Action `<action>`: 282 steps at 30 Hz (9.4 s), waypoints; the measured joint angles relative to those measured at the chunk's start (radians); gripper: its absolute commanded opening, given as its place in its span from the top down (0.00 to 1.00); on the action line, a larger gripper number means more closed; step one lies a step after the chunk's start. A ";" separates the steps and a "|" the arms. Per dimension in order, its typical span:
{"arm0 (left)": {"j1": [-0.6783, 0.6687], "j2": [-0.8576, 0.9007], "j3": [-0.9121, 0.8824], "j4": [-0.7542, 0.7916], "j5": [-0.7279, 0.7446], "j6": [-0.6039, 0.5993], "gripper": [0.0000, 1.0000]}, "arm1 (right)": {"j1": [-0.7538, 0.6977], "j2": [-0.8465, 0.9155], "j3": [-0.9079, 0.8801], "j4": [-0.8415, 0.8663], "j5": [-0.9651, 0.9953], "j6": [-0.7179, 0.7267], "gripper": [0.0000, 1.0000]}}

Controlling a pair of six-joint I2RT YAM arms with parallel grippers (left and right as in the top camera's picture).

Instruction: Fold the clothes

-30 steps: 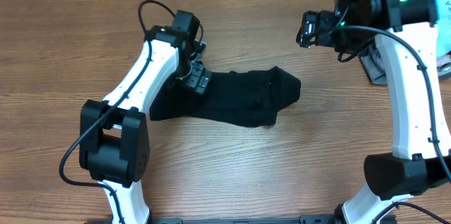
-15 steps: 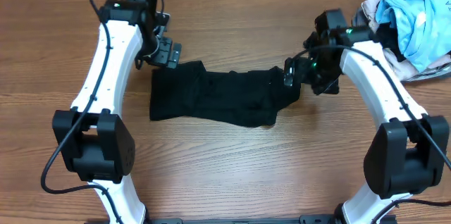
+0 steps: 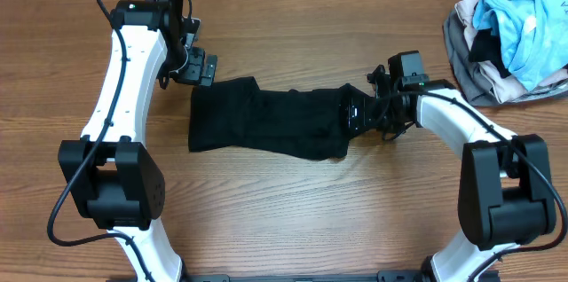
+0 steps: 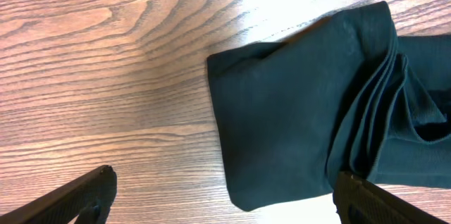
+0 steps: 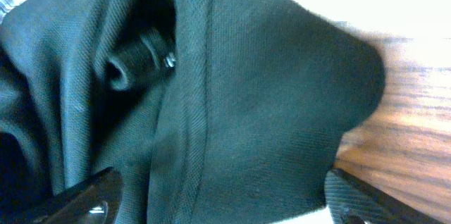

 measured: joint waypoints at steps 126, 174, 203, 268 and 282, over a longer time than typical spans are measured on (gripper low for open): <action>0.140 0.000 0.001 0.145 0.012 -0.020 0.00 | 0.545 0.344 0.410 0.123 -0.074 0.443 0.96; 0.140 0.000 0.000 0.158 0.019 -0.020 0.00 | 0.280 0.300 0.473 -0.293 0.071 -0.011 0.96; 0.140 0.000 0.000 0.159 0.080 -0.020 0.00 | -0.192 0.325 0.838 -0.761 0.137 -0.153 0.42; 0.285 0.000 0.000 0.151 0.140 -0.050 0.00 | 0.329 0.568 0.952 -0.769 0.575 0.369 0.96; 0.285 0.000 0.001 0.160 0.143 -0.050 0.00 | 0.067 0.339 1.294 -1.029 0.575 0.286 0.96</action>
